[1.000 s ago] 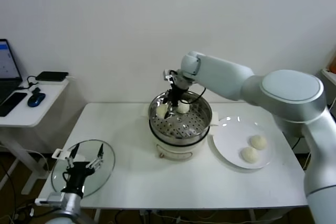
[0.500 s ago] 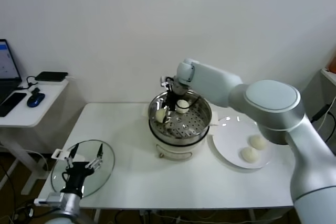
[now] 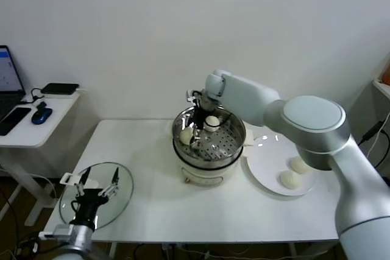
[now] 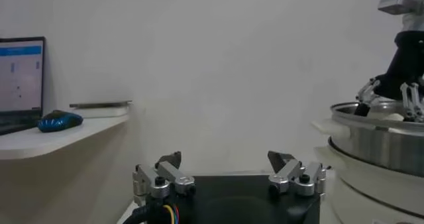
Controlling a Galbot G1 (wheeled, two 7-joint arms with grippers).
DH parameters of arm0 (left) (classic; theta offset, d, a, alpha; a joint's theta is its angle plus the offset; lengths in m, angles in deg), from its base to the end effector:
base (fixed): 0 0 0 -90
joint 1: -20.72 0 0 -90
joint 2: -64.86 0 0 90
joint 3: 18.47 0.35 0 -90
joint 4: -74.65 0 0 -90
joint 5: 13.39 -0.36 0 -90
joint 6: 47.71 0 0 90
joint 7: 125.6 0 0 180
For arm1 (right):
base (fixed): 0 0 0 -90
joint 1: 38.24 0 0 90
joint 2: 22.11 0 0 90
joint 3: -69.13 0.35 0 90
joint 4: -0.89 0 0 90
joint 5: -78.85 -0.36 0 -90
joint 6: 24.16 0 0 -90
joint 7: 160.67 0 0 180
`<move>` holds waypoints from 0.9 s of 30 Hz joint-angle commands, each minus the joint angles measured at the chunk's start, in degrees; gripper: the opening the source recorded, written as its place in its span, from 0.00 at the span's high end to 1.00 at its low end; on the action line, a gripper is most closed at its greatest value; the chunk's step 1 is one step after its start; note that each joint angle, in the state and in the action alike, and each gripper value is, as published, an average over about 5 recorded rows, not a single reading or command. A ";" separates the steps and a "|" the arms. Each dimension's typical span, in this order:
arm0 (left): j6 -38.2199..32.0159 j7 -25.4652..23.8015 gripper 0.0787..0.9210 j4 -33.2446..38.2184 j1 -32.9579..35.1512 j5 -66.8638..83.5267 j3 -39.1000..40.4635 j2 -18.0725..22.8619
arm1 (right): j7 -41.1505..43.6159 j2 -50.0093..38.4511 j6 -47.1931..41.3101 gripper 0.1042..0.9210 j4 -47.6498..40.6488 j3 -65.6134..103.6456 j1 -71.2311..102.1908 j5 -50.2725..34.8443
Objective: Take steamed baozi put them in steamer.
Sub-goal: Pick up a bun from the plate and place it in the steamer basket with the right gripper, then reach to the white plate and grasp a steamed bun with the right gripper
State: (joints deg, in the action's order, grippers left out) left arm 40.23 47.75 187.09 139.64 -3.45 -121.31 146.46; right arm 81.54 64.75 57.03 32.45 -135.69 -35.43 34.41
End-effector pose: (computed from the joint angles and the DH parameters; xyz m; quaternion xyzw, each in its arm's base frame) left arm 0.1875 0.1042 -0.3315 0.0144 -0.9992 -0.0276 0.0254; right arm 0.6605 0.1348 -0.1116 0.5949 -0.5670 0.4620 0.3334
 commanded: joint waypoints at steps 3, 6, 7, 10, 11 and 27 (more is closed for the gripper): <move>-0.01 0.02 0.12 -0.03 0.25 0.05 0.13 -0.06 | 0.60 -5.54 -0.28 0.12 10.32 -3.17 -6.99 -3.29; 0.04 0.05 0.12 0.07 0.55 0.12 0.25 -0.44 | 0.76 -10.97 -0.19 0.12 20.17 -7.48 -13.72 -6.40; 0.07 0.05 0.12 0.09 0.58 0.12 0.30 -0.56 | 0.81 -12.88 -0.18 0.12 23.13 -8.84 -15.90 -7.15; 0.16 0.06 0.12 0.15 0.41 -0.07 0.63 -0.52 | 0.92 -19.19 -0.05 0.12 30.37 -11.64 -20.89 -7.92; 0.16 0.07 0.12 0.16 0.39 -0.21 0.80 -0.46 | 0.93 -21.39 -0.07 0.12 32.26 -12.36 -22.08 -7.83; 0.21 0.07 0.12 0.37 1.10 -1.38 1.83 -0.10 | 2.27 -51.28 2.64 0.12 41.60 -10.92 -18.66 15.60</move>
State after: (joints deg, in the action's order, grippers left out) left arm 40.34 47.84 187.41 140.65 -4.22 -119.83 146.26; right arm 83.13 29.26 57.33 67.82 -148.14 -55.76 37.08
